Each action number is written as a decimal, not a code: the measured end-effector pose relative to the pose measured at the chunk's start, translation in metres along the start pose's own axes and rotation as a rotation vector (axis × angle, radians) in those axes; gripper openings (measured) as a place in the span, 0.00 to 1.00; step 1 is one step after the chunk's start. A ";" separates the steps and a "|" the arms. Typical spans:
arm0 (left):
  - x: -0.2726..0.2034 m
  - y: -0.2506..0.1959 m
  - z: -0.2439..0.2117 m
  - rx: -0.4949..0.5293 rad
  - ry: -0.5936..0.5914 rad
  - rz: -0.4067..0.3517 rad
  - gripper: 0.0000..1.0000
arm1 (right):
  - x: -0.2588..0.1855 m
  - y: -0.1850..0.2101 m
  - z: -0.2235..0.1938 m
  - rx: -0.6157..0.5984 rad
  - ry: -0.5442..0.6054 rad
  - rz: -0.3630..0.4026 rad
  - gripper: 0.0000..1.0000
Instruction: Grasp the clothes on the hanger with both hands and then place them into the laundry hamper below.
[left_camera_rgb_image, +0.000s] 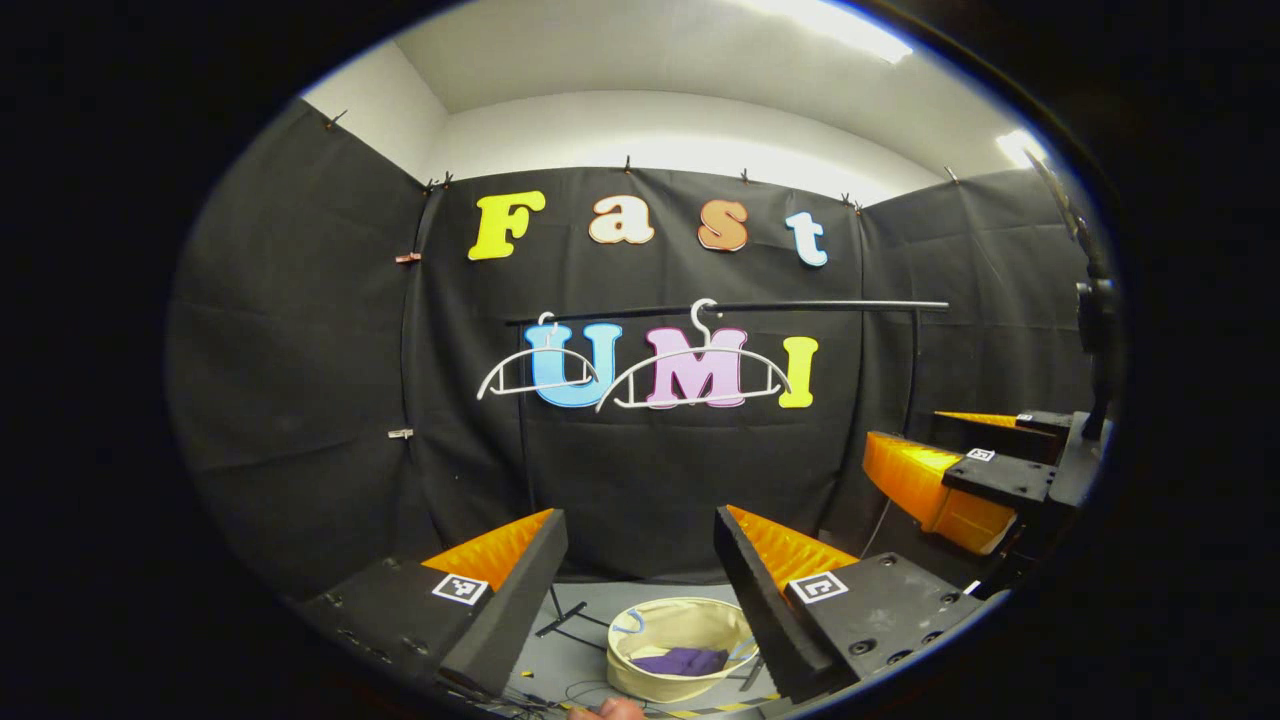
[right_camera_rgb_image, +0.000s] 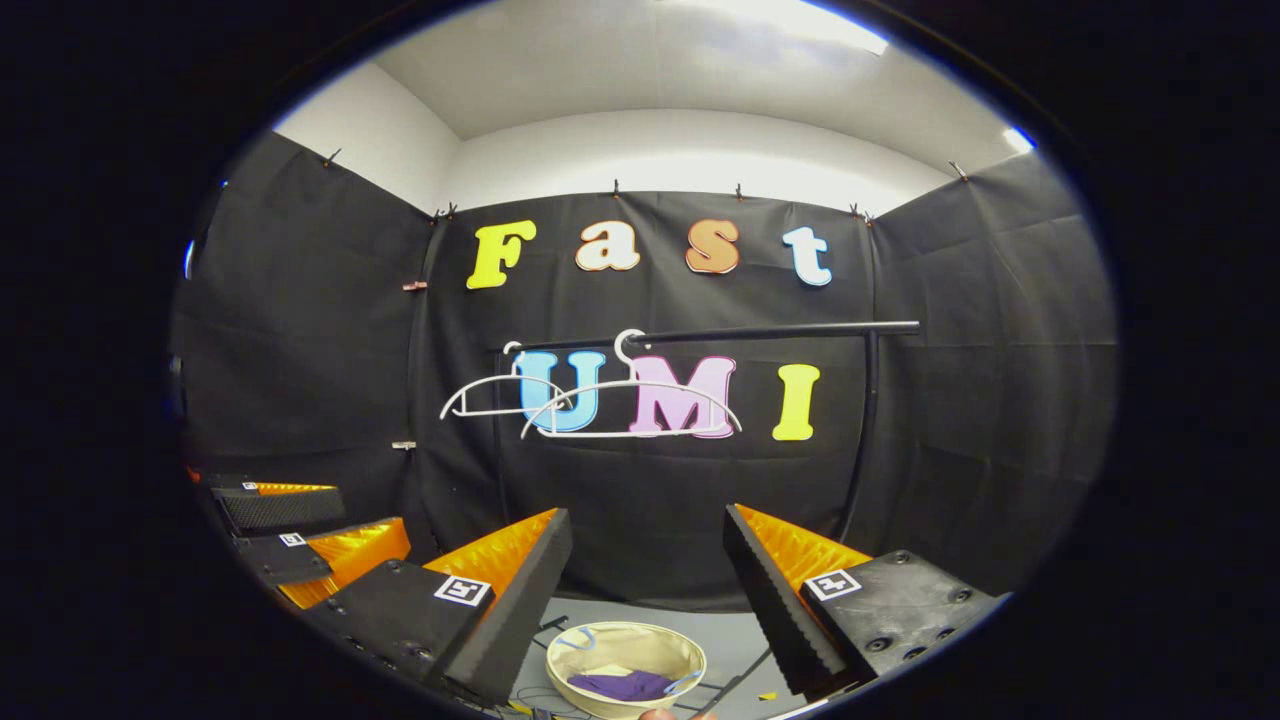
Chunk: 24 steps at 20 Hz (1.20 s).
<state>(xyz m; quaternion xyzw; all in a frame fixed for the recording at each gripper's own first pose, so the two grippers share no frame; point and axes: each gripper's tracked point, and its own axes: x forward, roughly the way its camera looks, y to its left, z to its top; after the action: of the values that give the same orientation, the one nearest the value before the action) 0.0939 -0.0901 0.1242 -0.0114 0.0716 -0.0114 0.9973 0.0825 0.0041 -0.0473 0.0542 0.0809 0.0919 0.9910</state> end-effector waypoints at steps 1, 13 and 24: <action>0.000 -0.001 -0.002 0.002 0.002 -0.003 0.92 | 0.000 -0.001 -0.004 -0.003 0.010 -0.004 0.98; 0.027 -0.001 -0.040 0.025 -0.050 -0.112 0.93 | -0.002 0.006 -0.033 0.041 -0.072 -0.063 0.98; -0.001 0.010 -0.066 0.046 -0.112 -0.057 0.94 | -0.041 0.014 -0.062 -0.004 -0.117 -0.055 0.98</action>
<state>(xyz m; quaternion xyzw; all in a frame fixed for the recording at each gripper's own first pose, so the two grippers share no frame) 0.0841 -0.0815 0.0586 0.0088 0.0148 -0.0407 0.9990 0.0297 0.0156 -0.1006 0.0554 0.0243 0.0617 0.9963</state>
